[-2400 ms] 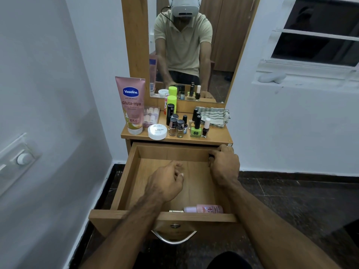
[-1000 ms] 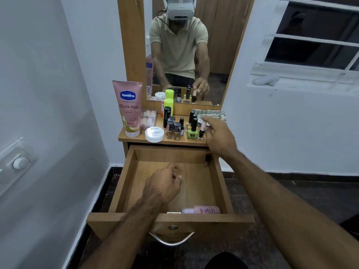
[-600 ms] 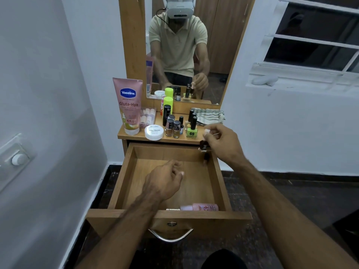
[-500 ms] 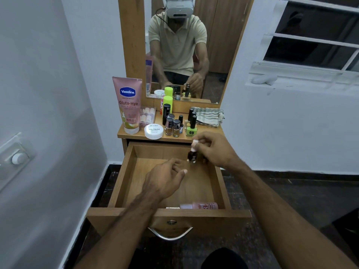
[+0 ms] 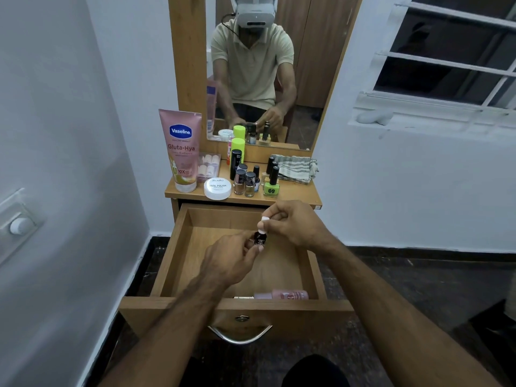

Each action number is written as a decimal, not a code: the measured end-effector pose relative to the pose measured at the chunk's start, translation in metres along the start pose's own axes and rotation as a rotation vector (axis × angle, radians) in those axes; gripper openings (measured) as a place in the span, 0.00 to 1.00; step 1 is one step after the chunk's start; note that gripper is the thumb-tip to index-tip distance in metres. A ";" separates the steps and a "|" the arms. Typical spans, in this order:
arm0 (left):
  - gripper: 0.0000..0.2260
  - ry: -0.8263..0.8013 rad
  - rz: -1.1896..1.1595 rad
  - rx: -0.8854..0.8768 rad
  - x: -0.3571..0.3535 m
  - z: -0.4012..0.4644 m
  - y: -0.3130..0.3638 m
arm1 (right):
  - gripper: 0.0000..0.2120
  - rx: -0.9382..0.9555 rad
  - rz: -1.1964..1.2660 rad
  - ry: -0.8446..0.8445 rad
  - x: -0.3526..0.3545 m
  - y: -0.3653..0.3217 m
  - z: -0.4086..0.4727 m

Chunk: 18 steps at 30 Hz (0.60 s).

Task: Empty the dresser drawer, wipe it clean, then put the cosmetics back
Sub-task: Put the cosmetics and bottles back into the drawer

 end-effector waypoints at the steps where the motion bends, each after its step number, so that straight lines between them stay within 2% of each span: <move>1: 0.17 -0.010 -0.001 0.007 -0.001 0.000 0.001 | 0.06 -0.014 -0.038 -0.007 0.002 0.004 0.000; 4: 0.22 -0.020 0.014 0.026 -0.002 0.000 0.000 | 0.05 -0.104 -0.251 0.035 0.010 0.026 0.002; 9: 0.20 0.003 0.028 0.041 -0.002 0.002 0.000 | 0.03 -0.285 -0.492 0.074 0.009 0.062 -0.004; 13: 0.19 0.000 0.030 0.037 -0.003 0.002 0.000 | 0.06 -0.268 -0.579 0.107 -0.004 0.065 -0.005; 18: 0.19 0.008 0.032 0.042 -0.002 0.001 -0.002 | 0.03 -0.235 -0.630 0.141 -0.011 0.062 0.000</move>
Point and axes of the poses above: each hand's wrist, its own z-axis towards the middle knuckle, its own x-axis out of the back of the hand, y = z × x, the point moved 3 cm from there along z, towards the middle knuckle, and after that the axes turned 13 degrees about -z, right-handed, at the moved point
